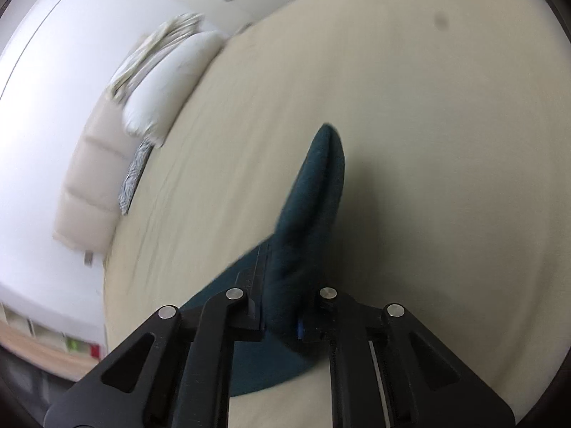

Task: Fold small clothes

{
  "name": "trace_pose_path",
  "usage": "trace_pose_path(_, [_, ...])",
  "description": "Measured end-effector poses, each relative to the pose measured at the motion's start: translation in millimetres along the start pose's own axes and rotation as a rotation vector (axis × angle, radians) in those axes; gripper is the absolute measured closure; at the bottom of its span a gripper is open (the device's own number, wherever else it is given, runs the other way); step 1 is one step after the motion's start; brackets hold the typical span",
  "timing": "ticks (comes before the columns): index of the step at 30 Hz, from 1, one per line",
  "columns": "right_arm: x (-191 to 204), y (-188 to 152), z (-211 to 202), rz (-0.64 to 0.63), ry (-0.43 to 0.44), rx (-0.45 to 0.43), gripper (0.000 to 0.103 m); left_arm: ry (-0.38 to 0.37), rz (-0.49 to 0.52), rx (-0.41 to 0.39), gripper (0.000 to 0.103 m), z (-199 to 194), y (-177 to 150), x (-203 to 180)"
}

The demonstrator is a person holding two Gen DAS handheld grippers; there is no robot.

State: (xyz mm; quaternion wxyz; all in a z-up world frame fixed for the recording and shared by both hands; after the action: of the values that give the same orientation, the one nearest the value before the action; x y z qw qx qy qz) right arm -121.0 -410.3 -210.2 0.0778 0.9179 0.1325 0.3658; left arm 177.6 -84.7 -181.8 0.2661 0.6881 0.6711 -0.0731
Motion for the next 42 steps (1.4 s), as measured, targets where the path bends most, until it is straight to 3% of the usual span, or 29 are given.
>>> trace_pose_path(4, [123, -28, 23, -0.303, 0.011, 0.062, 0.094, -0.08, -0.047, 0.009, 0.014, -2, 12, 9])
trace_pose_path(9, [270, -136, 79, -0.679, 0.087, 0.202, 0.094, -0.182, -0.116, 0.005, 0.014, -4, 24, 24])
trace_pose_path(11, [301, -182, 111, -0.76, 0.105, 0.283, 0.094, -0.2, -0.129, 0.013, 0.014, -2, 25, 29])
trace_pose_path(14, [312, -235, 161, -0.828, 0.068, 0.409, 0.091, -0.233, -0.146, 0.041, 0.013, 6, 26, 32])
trace_pose_path(15, [309, -245, 176, -0.831, 0.058, 0.453, 0.087, -0.246, -0.15, 0.056, 0.013, 12, 27, 30])
trace_pose_path(16, [305, -257, 187, -0.828, 0.06, 0.489, 0.073, -0.257, -0.154, 0.068, 0.013, 16, 28, 30])
trace_pose_path(17, [298, -263, 194, -0.814, 0.076, 0.526, 0.067, -0.269, -0.159, 0.08, 0.013, 21, 29, 27])
trace_pose_path(20, [288, -257, 179, -0.795, 0.15, 0.482, 0.036, -0.29, -0.154, 0.108, 0.013, 37, 33, 12])
trace_pose_path(26, [256, -195, 145, -0.661, 0.257, 0.499, 0.031, -0.277, -0.122, 0.178, 0.014, 81, 42, -28])
trace_pose_path(29, [220, -166, 135, -0.539, 0.308, 0.497, 0.031, -0.2, -0.09, 0.183, 0.031, 96, 47, -33])
trace_pose_path(33, [184, -120, 134, -0.378, 0.353, 0.49, 0.03, -0.098, -0.051, 0.203, 0.083, 105, 57, -34])
trace_pose_path(37, [160, -79, 144, -0.254, 0.395, 0.487, 0.03, -0.117, -0.027, 0.172, 0.094, 89, 63, -27])
trace_pose_path(42, [130, -49, 160, -0.14, 0.453, 0.493, 0.03, -0.118, 0.0, 0.041, 0.094, 53, 89, -13])
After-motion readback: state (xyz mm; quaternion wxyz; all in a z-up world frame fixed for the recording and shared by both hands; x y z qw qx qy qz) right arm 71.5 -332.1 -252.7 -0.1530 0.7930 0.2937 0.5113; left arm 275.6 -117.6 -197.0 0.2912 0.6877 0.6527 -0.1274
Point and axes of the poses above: each gripper's, at about its wrist camera, not at the fingertips, and z roughly the way its jaws point, x to its left, y to its top, the point moved 7 cm from there along z, roughly the way its jaws point, and after that the axes turned 12 degrees about x, right-handed, at the moved point
